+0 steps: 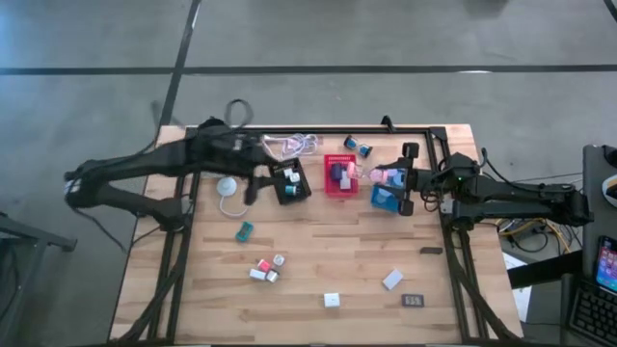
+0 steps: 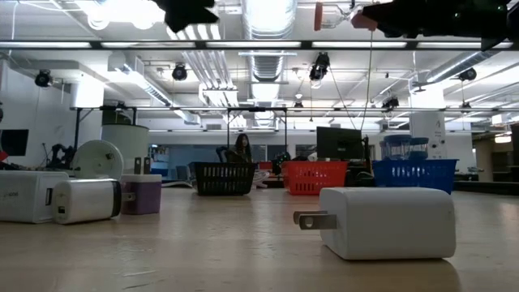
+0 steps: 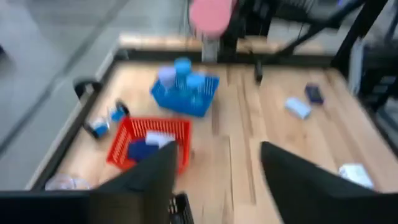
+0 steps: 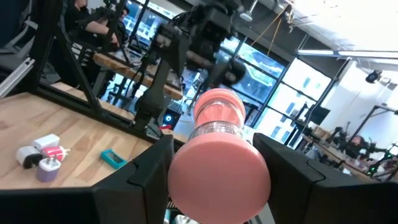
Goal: Pick & Place Office items
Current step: Put the pink hourglass into the blue bin
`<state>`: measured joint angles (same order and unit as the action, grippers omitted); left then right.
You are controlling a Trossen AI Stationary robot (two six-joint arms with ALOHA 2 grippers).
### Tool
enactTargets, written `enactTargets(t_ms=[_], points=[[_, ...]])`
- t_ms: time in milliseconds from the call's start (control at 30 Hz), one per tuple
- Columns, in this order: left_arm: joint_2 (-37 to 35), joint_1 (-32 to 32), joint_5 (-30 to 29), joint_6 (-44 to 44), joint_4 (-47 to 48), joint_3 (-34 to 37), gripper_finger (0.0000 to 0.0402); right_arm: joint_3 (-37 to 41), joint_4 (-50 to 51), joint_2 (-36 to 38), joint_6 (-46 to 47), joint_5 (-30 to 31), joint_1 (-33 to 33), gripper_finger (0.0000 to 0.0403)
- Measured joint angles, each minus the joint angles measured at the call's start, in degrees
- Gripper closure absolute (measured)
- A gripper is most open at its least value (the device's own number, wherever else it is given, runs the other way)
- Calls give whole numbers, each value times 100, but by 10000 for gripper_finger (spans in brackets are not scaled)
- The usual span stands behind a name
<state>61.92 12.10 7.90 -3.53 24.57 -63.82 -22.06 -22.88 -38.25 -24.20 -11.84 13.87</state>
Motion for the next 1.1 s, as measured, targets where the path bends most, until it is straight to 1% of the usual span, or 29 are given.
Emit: enactTargets(t_ms=[100,200,233,267,367,567,667,767,867,1000,1100], points=[[-877,10,-32,8,-625,798,272,0,-2,-8,47,-20,-13,211],[-1725,17,-69,-353,-1271,1697,365,0,3,-6,114,-24,-13,211],[-1981,17,-72,-501,-1424,1997,382,0,0,-6,147,-24,-13,211],[-2190,17,-94,-584,-1623,2297,389,0,-2,-3,172,-24,-13,211],[-2689,16,-380,-438,-2353,3155,391,0,0,-9,268,-28,-13,211],[-3393,13,-384,-344,-3643,4553,397,0,90,-12,576,-35,-13,211],[-3819,19,-385,-280,-3860,5050,398,0,250,-12,687,-35,-13,211],[-4281,17,-398,-256,-3785,5360,398,0,347,-7,762,-26,-13,211],[-4806,17,-417,-265,-3366,5453,399,-47,559,93,846,-22,-13,211],[-5478,17,-425,-264,-2731,5476,399,-552,1806,265,1023,17,-14,211],[-5857,17,-440,-300,-2435,5457,399,-1020,2786,289,1099,232,-91,211]])
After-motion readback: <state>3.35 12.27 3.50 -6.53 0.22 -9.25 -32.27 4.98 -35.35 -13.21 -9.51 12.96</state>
